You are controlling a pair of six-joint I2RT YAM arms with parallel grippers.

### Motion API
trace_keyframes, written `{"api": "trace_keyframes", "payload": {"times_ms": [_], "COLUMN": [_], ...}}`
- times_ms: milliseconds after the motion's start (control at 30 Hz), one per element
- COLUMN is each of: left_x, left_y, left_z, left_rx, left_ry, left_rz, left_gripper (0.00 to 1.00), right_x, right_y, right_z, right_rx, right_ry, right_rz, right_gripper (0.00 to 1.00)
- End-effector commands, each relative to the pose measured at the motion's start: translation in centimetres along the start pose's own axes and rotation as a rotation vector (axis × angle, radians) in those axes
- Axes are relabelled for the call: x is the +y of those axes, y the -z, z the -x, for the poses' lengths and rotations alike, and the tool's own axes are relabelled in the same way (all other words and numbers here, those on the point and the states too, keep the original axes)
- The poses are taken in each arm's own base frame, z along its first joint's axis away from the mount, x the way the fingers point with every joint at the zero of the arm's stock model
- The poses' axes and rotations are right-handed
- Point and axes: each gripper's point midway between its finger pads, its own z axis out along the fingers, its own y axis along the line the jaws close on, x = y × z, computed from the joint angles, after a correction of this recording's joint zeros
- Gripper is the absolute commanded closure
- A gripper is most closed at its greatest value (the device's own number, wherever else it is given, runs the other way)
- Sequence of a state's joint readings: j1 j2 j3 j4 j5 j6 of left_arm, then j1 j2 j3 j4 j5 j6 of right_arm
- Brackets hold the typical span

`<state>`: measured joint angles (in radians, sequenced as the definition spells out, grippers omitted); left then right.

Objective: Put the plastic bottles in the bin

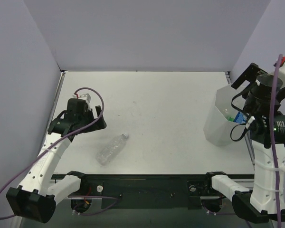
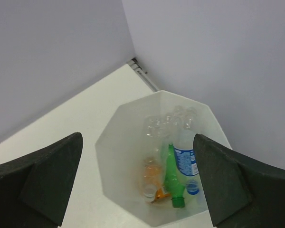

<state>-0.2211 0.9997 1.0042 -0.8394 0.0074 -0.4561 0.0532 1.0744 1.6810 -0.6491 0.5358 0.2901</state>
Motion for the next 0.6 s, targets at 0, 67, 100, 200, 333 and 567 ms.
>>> {"api": "trace_keyframes", "payload": {"times_ms": [0,67,100,200,333,567], "left_x": [-1.9,-2.1,-2.7,-3.0,-2.2,-1.9], "left_y": [-1.3,-1.9,-1.9,-2.7,-4.6,-7.5], "left_z": [-3.2,-5.3,-6.2,-8.0,-10.4,-11.9], "left_rx": [0.185,0.267,0.275,0.324,0.418,0.482], "left_ry": [-0.189,-0.279,-0.339,-0.420,-0.522,-0.607], "left_rz": [-0.009,0.059,0.075,0.149,0.223,0.335], "left_gripper": [0.02,0.02,0.02,0.02,0.00,0.00], "right_x": [2.2,2.8,2.8,3.2,3.8,6.2], "right_y": [3.2,3.4,3.6,4.3,4.6,4.6], "right_z": [1.2,0.7,0.6,0.5,0.1,-3.0], "right_rx": [-0.009,0.014,0.025,0.036,0.045,0.130], "right_ry": [-0.140,-0.144,-0.148,-0.158,-0.183,-0.173], "right_rz": [0.205,0.230,0.231,0.270,0.303,0.376], "right_gripper": [0.05,0.05,0.05,0.05,0.05,0.05]}}
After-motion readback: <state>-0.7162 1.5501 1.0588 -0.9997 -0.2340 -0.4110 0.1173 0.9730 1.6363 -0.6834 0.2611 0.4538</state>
